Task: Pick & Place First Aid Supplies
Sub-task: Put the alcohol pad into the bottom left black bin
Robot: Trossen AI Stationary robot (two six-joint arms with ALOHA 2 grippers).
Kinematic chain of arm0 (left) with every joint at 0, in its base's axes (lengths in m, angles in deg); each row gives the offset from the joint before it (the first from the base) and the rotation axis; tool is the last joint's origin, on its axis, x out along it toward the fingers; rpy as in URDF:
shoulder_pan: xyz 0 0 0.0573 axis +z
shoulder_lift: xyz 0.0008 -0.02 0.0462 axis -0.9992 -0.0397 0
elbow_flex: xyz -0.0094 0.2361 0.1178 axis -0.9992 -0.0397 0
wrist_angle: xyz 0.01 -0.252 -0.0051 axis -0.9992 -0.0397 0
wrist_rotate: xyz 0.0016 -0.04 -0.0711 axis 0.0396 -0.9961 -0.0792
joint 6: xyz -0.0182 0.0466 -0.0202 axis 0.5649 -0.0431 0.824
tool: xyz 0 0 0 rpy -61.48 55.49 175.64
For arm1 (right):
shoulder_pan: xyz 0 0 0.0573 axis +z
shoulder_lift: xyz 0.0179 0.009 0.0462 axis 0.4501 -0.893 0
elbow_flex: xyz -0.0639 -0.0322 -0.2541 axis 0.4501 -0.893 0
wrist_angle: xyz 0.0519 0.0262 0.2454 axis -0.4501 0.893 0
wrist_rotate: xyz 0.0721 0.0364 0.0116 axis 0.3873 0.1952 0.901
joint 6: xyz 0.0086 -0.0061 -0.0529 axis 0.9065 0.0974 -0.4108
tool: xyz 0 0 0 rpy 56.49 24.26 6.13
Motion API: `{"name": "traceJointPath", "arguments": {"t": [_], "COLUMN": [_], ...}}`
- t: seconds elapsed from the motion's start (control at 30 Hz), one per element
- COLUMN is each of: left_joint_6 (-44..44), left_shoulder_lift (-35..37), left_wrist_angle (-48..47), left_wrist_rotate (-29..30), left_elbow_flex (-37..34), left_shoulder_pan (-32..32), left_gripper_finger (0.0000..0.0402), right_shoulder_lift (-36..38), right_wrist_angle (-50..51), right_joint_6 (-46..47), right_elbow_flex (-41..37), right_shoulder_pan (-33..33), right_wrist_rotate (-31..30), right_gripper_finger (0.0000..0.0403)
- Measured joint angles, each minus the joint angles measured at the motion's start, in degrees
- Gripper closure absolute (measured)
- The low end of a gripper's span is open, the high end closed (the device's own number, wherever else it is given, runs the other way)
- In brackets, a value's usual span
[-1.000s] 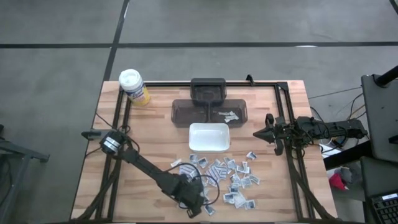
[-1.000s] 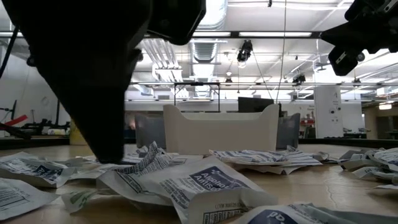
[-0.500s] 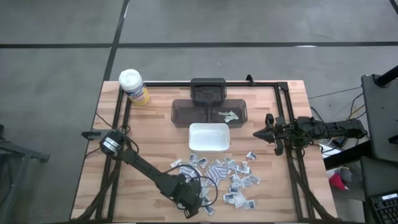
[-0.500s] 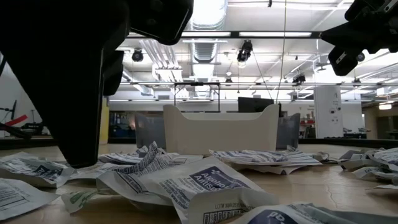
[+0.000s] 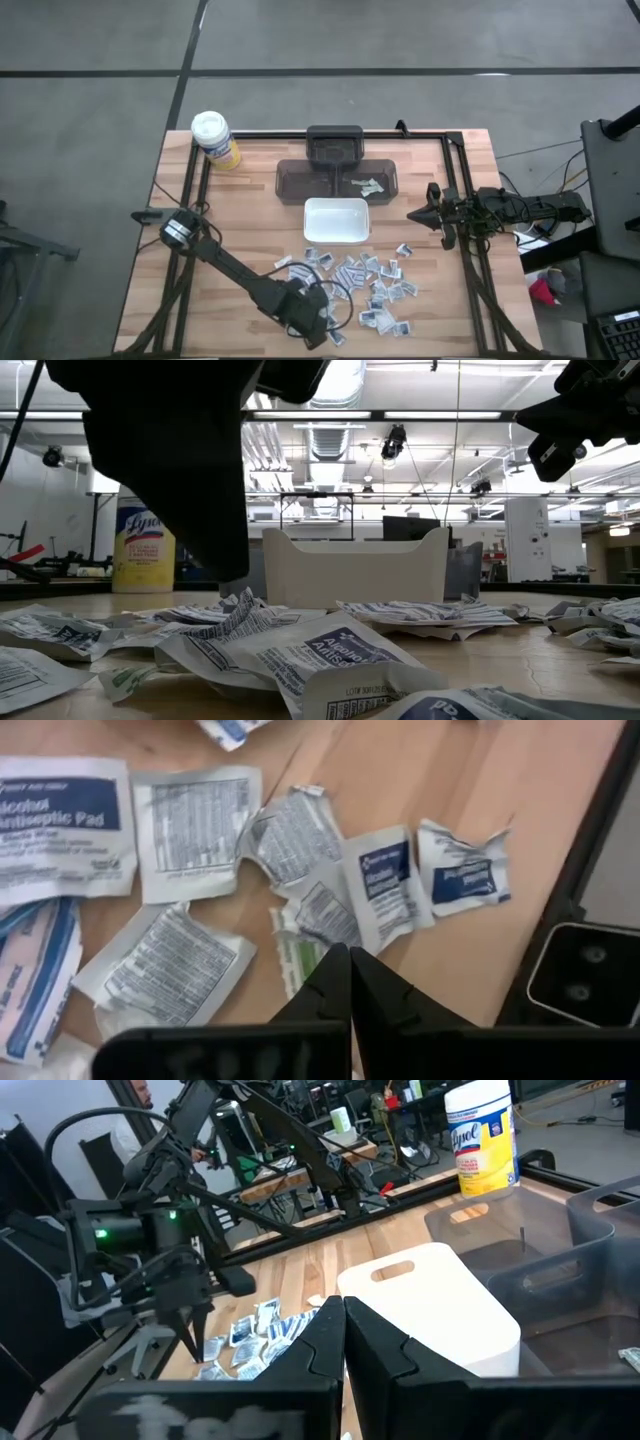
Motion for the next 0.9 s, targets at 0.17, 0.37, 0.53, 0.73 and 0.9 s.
{"name": "traceJointPath", "arguments": {"t": [0.17, 0.37, 0.53, 0.73, 0.9], "left_joint_6": [2.8, 4.0, 3.8, 4.2, 4.6], "left_shoulder_lift": [0.0, 0.0, 0.0, 0.0, 0.0], "left_wrist_angle": [-0.2, -0.2, -0.2, -0.2, -0.2], "left_wrist_rotate": [0.2, 2.2, 4.2, 4.2, 4.1], "left_elbow_flex": [-0.2, -0.2, -0.2, -0.2, -1.2], "left_shoulder_pan": [0.1, 0.1, 0.1, 1.1, 1.9], "left_gripper_finger": [0.0388, 0.0342, 0.03, 0.0287, 0.0287], "right_shoulder_lift": [0.0, 0.0, 0.0, 0.0, 0.0], "right_wrist_angle": [0.0, 0.0, 0.0, 0.0, 0.0], "right_joint_6": [0.0, 0.0, 0.0, 0.0, 0.0], "right_elbow_flex": [0.0, 0.0, 0.0, 0.0, 0.0], "right_shoulder_pan": [0.0, 0.0, 0.0, 0.0, 0.0], "right_wrist_rotate": [0.0, 0.0, 0.0, 0.0, 0.0], "right_gripper_finger": [0.0394, 0.0394, 0.0394, 0.0394, 0.0394]}}
